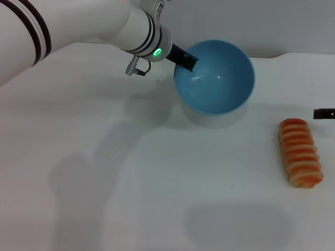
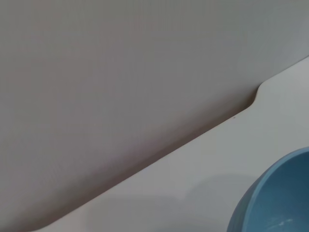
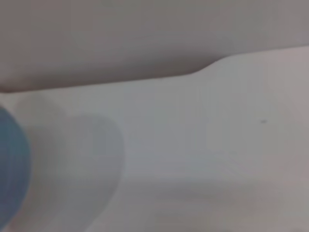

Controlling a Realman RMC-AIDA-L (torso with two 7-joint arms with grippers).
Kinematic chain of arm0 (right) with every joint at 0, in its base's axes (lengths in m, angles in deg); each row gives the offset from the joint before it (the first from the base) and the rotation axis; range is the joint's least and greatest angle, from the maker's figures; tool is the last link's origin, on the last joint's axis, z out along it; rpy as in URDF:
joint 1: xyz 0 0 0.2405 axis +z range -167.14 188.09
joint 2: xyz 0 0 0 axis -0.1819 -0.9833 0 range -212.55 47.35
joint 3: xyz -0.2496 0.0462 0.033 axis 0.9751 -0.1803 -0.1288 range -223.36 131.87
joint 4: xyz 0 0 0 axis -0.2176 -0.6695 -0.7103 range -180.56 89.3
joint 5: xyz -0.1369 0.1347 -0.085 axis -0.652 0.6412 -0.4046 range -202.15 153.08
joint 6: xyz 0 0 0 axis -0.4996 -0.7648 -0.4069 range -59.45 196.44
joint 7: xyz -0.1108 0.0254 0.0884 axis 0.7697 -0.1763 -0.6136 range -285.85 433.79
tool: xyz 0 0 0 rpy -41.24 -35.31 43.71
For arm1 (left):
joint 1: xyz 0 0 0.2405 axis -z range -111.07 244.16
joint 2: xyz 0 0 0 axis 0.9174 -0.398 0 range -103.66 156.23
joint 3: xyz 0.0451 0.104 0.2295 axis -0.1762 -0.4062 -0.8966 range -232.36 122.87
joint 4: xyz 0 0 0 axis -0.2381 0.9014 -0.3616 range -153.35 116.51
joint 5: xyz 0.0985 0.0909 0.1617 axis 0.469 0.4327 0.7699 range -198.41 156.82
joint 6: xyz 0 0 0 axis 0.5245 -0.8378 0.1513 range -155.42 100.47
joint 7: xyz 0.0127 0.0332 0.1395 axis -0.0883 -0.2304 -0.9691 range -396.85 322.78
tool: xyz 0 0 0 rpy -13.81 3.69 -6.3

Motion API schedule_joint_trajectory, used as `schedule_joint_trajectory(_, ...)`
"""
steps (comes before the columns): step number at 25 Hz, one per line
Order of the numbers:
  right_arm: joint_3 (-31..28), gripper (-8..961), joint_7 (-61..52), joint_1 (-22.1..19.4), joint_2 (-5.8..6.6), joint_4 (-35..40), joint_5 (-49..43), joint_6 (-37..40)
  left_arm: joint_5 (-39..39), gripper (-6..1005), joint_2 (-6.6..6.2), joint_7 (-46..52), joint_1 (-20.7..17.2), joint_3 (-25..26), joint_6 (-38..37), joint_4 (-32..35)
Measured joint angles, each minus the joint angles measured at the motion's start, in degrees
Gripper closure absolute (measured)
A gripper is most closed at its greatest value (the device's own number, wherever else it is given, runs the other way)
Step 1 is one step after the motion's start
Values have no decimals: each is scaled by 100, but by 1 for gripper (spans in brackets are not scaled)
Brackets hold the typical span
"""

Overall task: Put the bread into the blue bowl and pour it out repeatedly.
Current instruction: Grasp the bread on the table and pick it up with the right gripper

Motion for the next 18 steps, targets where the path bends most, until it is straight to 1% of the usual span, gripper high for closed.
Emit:
schedule_joint_trajectory(3, 108, 169, 0, 25, -23, -98, 11, -9, 0, 1001, 2, -1, -2, 1, 11, 0)
schedule_joint_trajectory(6, 190, 177, 0, 100, -27, -358, 82, -107, 0, 1001, 9, -2, -5, -9, 36, -1)
schedule_joint_trajectory(14, 436, 199, 0, 264, -30, -1009, 233, -598, 0, 1001, 11, -5, -42, -43, 77, -11)
schedule_joint_trajectory(18, 666, 210, 0, 393, -32, -1353, 354, -803, -1, 1001, 12, -6, -77, -29, 89, -12)
